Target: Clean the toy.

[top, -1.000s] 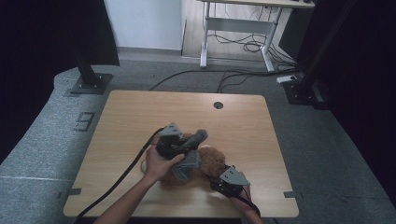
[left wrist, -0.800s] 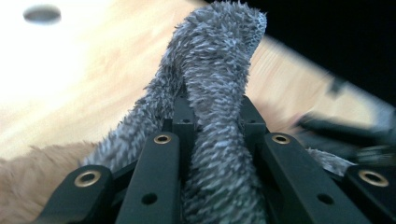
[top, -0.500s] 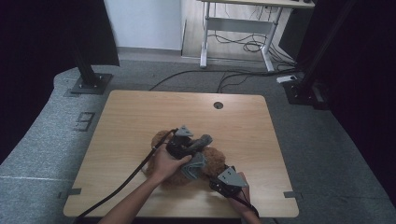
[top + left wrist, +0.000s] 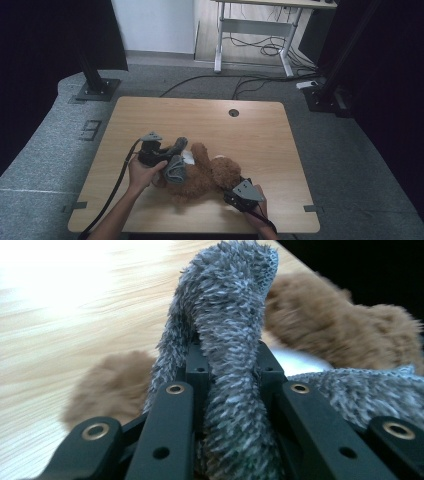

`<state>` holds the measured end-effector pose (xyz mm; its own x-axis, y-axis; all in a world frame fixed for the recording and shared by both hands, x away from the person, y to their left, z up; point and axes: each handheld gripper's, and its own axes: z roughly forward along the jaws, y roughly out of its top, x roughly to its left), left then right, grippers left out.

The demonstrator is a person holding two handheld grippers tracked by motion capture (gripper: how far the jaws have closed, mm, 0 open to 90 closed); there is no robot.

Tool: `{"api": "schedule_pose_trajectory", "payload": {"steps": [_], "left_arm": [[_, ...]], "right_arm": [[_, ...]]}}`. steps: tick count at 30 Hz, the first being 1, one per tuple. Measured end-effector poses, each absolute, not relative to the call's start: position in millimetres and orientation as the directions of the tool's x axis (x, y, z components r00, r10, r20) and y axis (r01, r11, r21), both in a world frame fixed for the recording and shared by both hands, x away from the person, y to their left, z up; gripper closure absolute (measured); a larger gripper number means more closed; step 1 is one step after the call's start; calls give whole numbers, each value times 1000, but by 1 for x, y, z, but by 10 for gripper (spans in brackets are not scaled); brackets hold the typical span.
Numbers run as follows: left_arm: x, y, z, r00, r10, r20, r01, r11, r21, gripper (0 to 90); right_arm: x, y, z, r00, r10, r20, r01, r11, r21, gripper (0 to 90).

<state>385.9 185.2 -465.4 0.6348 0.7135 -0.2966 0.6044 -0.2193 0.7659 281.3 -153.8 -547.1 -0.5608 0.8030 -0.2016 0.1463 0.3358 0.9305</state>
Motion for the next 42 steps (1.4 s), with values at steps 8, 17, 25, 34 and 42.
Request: {"api": "schedule_pose_trajectory", "payload": {"steps": [8,17,25,34,42], "left_arm": [[393,204,-467,595,736,-323,637,-188,747,754],[380,117,-417,771,545,-328,527,-259,809,753],[385,17,-438,828,502,-250,497,-450,742,752],[387,47,-443,797,572,-191,499,-448,742,755],[397,126,-445,703,675,-224,550,-317,773,758]], "right_arm": [[282,-156,-547,-570,799,-193,146,330,933,404],[282,-158,-548,-575,794,-197,139,332,933,404],[281,-158,-548,-573,795,-201,137,334,933,404],[282,-158,-548,-574,793,-204,139,340,930,404],[282,-157,-547,-568,798,-200,146,337,930,404]]}}
